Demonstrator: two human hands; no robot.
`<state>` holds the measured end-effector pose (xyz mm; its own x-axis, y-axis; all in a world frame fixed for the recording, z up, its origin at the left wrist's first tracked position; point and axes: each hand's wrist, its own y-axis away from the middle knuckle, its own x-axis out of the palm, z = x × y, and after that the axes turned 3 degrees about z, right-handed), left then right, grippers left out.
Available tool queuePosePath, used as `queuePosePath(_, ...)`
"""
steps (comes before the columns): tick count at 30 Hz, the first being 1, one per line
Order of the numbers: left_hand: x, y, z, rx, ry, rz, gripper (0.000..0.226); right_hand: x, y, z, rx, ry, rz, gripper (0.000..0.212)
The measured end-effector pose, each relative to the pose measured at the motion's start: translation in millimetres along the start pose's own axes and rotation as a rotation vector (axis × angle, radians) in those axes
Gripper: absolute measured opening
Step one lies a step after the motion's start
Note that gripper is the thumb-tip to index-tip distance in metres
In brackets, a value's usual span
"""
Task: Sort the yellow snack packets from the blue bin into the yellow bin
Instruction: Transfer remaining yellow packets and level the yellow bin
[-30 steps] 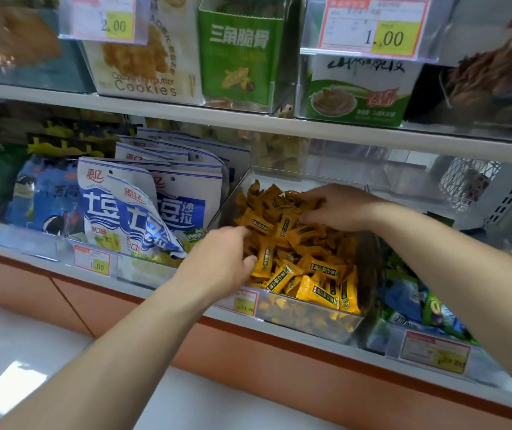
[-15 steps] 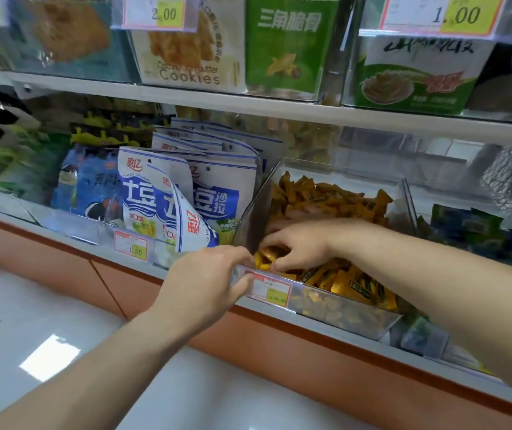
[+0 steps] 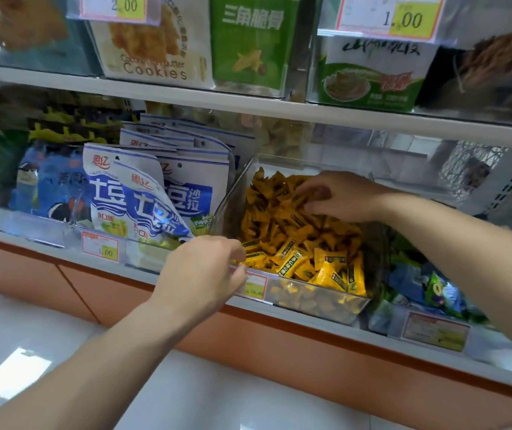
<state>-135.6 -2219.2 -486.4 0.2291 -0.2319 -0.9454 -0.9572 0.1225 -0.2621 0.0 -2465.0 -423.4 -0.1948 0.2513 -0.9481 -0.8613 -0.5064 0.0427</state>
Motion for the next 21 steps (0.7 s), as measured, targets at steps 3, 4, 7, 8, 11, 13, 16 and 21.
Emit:
queuePosePath(3, 3.0, -0.5, -13.7, 0.065, 0.074, -0.025, 0.028, 9.9, 5.7, 0.6, 0.073, 0.229, 0.165, 0.066)
queuePosePath(4, 5.5, -1.4, -16.9, 0.072, 0.100, -0.010, 0.032, 14.8, 7.7, 2.8, 0.075, 0.306, 0.225, 0.069)
queuePosePath(7, 15.8, -8.4, -20.8, 0.036, 0.117, 0.092, 0.045, 25.4, 13.1, 9.3, 0.077, 0.427, 0.327, 0.068)
queuePosePath(8, 19.4, -12.0, -21.9, 0.021, 0.103, 0.129, 0.049, 26.0, 15.6, 10.8, 0.079, 0.425, 0.329, 0.066)
queuePosePath(11, 26.2, -24.2, -29.1, 0.005, 0.062, 0.258, 0.063, 25.9, 26.6, 13.5, 0.069, 0.325, 0.337, 0.060)
queuePosePath(13, 28.4, -35.0, -34.6, 0.008, 0.013, 0.329, 0.062, 23.0, 40.1, 13.7, 0.028, 0.253, 0.234, 0.057)
queuePosePath(16, 19.5, -50.4, -41.4, -0.043, 0.034, 0.339, 0.047, 12.9, 67.4, 8.1, -0.081, 0.159, -0.053, 0.046)
queuePosePath(21, -4.0, -54.3, -84.3, 0.023, 0.139, 0.001, 0.022, -5.8, 132.3, -25.2, 0.030, 0.025, -0.250, 0.033)
